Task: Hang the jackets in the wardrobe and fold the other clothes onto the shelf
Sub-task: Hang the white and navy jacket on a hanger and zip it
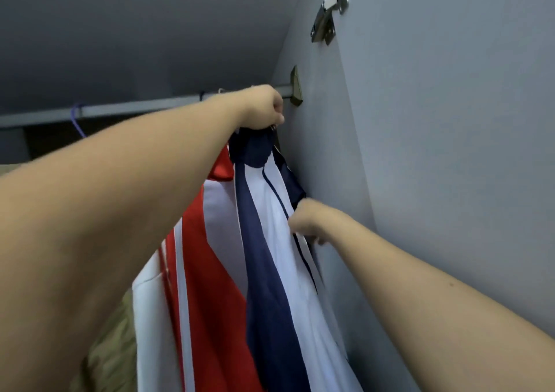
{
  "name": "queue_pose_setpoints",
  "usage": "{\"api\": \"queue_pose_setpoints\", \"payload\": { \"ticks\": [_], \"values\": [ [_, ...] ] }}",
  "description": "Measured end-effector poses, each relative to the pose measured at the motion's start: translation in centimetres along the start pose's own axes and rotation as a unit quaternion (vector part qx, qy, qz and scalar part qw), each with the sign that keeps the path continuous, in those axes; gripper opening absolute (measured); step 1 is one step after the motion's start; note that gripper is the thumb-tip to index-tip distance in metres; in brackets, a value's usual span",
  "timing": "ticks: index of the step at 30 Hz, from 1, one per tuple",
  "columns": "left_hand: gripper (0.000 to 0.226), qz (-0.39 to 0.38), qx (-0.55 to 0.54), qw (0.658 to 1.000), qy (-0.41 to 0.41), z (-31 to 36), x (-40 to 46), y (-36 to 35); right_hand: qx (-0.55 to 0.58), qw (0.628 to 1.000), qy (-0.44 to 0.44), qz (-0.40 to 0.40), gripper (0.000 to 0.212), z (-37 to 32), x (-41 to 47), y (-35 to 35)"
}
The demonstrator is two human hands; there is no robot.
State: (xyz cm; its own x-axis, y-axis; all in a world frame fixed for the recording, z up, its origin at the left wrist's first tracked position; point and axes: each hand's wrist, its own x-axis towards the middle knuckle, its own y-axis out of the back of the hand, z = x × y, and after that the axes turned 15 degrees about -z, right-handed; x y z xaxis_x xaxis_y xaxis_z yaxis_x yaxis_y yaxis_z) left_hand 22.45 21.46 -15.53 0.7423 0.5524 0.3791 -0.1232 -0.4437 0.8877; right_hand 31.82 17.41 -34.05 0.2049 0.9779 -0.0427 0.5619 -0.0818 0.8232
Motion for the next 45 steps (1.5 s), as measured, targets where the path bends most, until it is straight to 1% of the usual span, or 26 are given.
{"api": "queue_pose_setpoints", "payload": {
  "ticks": [2, 3, 5, 7, 8, 10, 12, 13, 14, 15, 16, 17, 18, 21, 22, 24, 26, 29, 31, 33, 36, 38, 40, 41, 43, 45],
  "values": [
    [0.009, 0.015, -0.069, 0.997, -0.024, -0.3, -0.3, -0.9, 0.144, 0.977, 0.103, 0.118, 0.02, -1.2, 0.3, 1.4],
    [0.009, 0.027, -0.097, 0.995, -0.026, -0.6, -0.6, -1.1, 0.19, 0.959, 0.15, 0.144, 0.018, -2.0, 0.3, 1.8],
    [0.01, 0.035, -0.15, 0.988, -0.012, -1.7, -1.4, -1.0, 0.223, 0.934, 0.213, 0.181, 0.017, -3.2, 0.3, 1.8],
    [0.018, 0.004, -0.193, 0.981, 0.016, -2.8, -2.5, -0.7, 0.224, 0.922, 0.237, 0.208, 0.012, -3.6, 0.7, 1.6],
    [0.021, -0.021, -0.206, 0.978, 0.027, -3.3, -3.3, -0.5, 0.228, 0.917, 0.251, 0.209, 0.007, -3.5, 1.0, 1.5],
    [0.021, -0.062, -0.187, 0.98, 0.034, -4.5, -5.0, -0.5, 0.241, 0.91, 0.273, 0.198, 0.004, -3.1, 1.4, 1.4],
    [0.015, -0.085, -0.153, 0.984, 0.007, -5.2, -6.1, -1.0, 0.262, 0.904, 0.28, 0.19, 0.003, -2.5, 1.5, 1.5],
    [0.01, -0.09, -0.147, 0.985, -0.013, -5.2, -6.3, -1.4, 0.278, 0.901, 0.283, 0.174, 0.008, -2.2, 1.3, 1.4],
    [0.005, -0.089, -0.146, 0.985, -0.031, -4.8, -6.3, -1.9, 0.293, 0.9, 0.29, 0.142, 0.019, -2.0, 1.0, 1.2],
    [0.012, -0.091, -0.156, 0.983, -0.043, -4.4, -6.2, -2.2, 0.293, 0.903, 0.295, 0.107, 0.03, -1.7, 0.6, 0.9],
    [0.026, -0.1, -0.176, 0.978, -0.046, -3.9, -5.9, -2.4, 0.271, 0.912, 0.295, 0.089, 0.041, -1.5, 0.2, 0.6],
    [0.035, -0.11, -0.192, 0.974, -0.045, -3.5, -5.4, -2.5, 0.238, 0.923, 0.29, 0.09, 0.051, -1.4, -0.2, 0.3],
    [0.036, -0.115, -0.191, 0.974, -0.045, -3.1, -5.0, -2.5, 0.211, 0.929, 0.287, 0.1, 0.059, -1.2, -0.7, 0.2],
    [0.008, -0.115, -0.143, 0.981, -0.059, -2.5, -4.0, -2.2, 0.208, 0.923, 0.301, 0.122, 0.066, -1.4, -1.9, 0.8],
    [0.011, -0.121, -0.143, 0.98, -0.066, -2.5, -3.8, -2.1, 0.204, 0.921, 0.305, 0.127, 0.063, -1.6, -2.2, 1.1],
    [0.018, -0.115, -0.155, 0.979, -0.068, -2.4, -3.6, -2.2, 0.151, 0.931, 0.298, 0.146, 0.054, -2.4, -2.7, 1.5],
    [0.021, -0.086, -0.162, 0.981, -0.056, -2.6, -3.1, -2.5, 0.107, 0.937, 0.283, 0.173, 0.049, -3.3, -3.0, 1.6],
    [0.012, 0.013, -0.13, 0.991, -0.026, -3.3, -2.1, -2.7, 0.04, 0.938, 0.246, 0.242, 0.045, -4.2, -3.6, 2.0],
    [0.007, 0.062, -0.115, 0.991, -0.015, -3.8, -1.2, -2.9, -0.013, 0.939, 0.227, 0.259, 0.041, -4.8, -3.9, 2.4],
    [0.006, 0.089, -0.106, 0.99, -0.007, -4.1, -0.2, -3.1, -0.05, 0.947, 0.202, 0.245, 0.036, -5.5, -4.0, 2.9],
    [0.009, 0.106, -0.027, 0.993, 0.047, -5.0, 1.4, -3.0, -0.08, 0.967, 0.139, 0.199, 0.031, -6.6, -4.2, 4.4],
    [0.013, 0.112, -0.039, 0.99, 0.07, -6.1, 2.5, -2.4, -0.073, 0.982, 0.093, 0.148, 0.03, -7.2, -4.2, 6.3],
    [0.009, 0.094, -0.102, 0.988, 0.06, -6.9, 3.6, -1.6, -0.075, 0.99, 0.057, 0.106, 0.031, -8.0, -3.9, 8.3],
    [0.006, 0.062, -0.135, 0.988, 0.037, -7.0, 4.1, -1.3, -0.085, 0.991, 0.04, 0.093, 0.032, -8.5, -3.6, 9.3],
    [0.015, -0.042, -0.21, 0.977, -0.024, -6.9, 4.4, -1.0, -0.098, 0.993, 0.009, 0.063, 0.036, -9.4, -2.9, 10.9],
    [0.024, -0.127, -0.284, 0.95, -0.038, -6.8, 4.5, -0.7, -0.077, 0.997, -0.017, 0.008, 0.034, -9.9, -2.4, 11.9]
  ]
}}
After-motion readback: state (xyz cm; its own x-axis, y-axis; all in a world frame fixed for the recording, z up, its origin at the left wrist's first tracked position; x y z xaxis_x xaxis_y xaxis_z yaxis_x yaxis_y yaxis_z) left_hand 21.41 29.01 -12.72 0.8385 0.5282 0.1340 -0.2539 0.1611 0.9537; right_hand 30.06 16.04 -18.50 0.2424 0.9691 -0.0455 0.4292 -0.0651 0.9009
